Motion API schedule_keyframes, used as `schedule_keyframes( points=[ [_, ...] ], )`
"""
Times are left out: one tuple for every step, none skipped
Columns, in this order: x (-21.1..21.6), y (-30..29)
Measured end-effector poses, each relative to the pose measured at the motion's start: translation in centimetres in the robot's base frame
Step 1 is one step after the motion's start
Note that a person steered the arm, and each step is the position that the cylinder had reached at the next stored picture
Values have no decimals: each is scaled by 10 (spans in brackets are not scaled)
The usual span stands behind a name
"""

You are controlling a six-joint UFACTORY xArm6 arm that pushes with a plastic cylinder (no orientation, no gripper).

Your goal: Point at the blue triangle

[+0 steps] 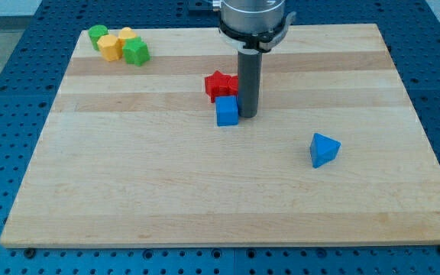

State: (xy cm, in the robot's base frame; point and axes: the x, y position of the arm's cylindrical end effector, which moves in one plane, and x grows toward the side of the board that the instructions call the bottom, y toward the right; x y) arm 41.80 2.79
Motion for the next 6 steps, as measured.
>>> schedule_keyframes(
  points=[
    [15, 31],
    [17, 82],
    [21, 135],
    [49, 169],
    [90, 172],
    [110, 151]
  ],
)
